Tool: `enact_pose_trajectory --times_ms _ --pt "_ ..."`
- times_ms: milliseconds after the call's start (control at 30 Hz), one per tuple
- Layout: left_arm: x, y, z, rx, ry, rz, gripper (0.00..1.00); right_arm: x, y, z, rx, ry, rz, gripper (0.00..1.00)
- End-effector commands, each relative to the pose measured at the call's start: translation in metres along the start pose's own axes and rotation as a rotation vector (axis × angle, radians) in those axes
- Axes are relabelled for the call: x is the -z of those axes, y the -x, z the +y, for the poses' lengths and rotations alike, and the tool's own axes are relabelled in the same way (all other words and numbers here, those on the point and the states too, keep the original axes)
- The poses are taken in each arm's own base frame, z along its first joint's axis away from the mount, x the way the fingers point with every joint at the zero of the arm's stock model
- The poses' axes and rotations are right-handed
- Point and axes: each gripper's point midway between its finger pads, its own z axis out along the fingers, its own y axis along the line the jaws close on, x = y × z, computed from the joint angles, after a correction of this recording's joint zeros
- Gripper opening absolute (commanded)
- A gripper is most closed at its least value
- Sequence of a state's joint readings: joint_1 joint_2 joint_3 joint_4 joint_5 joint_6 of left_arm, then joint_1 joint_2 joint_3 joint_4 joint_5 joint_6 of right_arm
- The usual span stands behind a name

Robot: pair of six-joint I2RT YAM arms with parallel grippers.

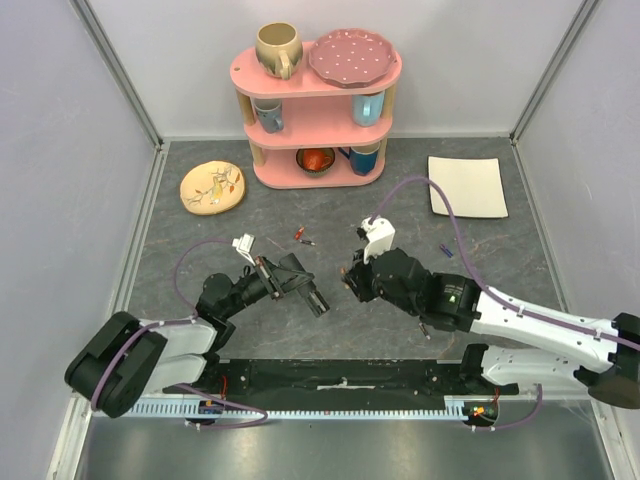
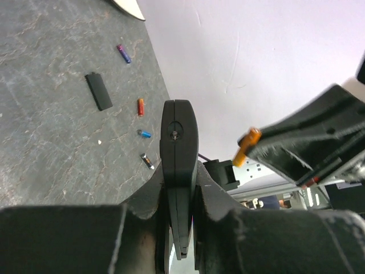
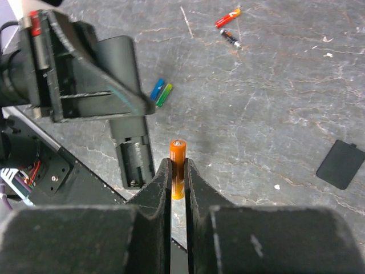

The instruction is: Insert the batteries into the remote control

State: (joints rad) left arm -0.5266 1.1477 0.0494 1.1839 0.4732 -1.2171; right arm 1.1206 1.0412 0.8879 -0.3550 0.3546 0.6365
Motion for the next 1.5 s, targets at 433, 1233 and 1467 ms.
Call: enact_pose_trajectory --times_ms 433,1233,1467 --pt "-0.005 0.020 -0.048 0.039 -0.202 -0.082 0.02 -0.014 0.000 0.054 0.145 -0.002 -0.020 0.00" --pt "-0.002 0.012 -0.049 0.071 -0.204 -0.043 0.02 -0.031 -0.018 0.078 0.193 0.041 0.029 0.00" --pt "-0.001 0.012 -0.051 0.070 -0.210 -0.043 0.02 -0.036 -0.023 0.079 0.196 0.041 0.045 0.00"
